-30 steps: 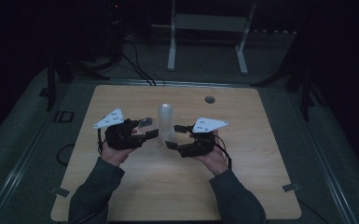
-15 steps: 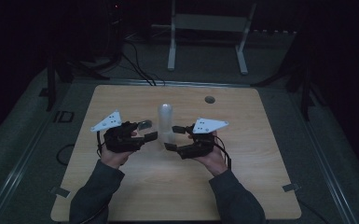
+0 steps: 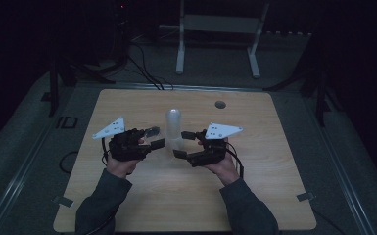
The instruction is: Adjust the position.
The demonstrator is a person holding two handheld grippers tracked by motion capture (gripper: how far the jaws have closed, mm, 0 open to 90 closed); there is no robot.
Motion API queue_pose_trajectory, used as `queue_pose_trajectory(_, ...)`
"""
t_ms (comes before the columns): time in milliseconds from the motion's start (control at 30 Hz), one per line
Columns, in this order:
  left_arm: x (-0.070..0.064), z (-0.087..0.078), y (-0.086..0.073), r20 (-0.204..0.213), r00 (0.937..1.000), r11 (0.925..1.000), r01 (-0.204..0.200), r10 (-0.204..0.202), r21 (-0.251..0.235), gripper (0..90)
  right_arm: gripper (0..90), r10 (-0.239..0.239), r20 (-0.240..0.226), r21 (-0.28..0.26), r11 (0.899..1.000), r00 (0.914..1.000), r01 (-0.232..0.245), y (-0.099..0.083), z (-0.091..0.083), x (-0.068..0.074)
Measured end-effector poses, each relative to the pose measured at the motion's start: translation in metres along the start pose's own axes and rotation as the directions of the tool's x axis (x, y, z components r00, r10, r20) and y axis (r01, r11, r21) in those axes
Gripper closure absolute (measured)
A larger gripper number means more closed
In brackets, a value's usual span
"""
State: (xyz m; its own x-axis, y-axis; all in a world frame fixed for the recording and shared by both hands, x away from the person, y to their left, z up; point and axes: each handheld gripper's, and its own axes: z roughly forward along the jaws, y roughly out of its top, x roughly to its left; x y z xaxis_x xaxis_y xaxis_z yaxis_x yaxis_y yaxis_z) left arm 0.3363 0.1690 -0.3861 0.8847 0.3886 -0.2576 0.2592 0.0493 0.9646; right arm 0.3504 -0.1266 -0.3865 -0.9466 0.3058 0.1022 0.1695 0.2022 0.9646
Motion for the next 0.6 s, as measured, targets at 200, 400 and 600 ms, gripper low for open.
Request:
queue_pose_trajectory(200, 0.0006, -0.0016, -0.0012, 0.020, 0.9997, 0.9994, 0.018, -0.017, -0.029, 41.1, 22.7, 0.016, -0.020, -0.025, 1.000, 0.9997, -0.016, 0.0006, 0.0020, 0.0008)
queue_pose_trajectory(400, 0.0008, -0.0011, -0.0022, 0.042, 0.9986, 0.9983, 0.033, -0.031, -0.048, 41.1, 20.4, 0.020, -0.045, -0.047, 0.999, 0.9988, -0.023, 0.0015, 0.0052, 0.0027)
queue_pose_trajectory(600, 0.0016, -0.0004, -0.0037, 0.063, 0.9967, 0.9962, 0.054, -0.050, -0.068, 41.2, 20.4, 0.019, -0.062, -0.061, 0.998, 0.9979, -0.023, 0.0017, 0.0085, 0.0045)
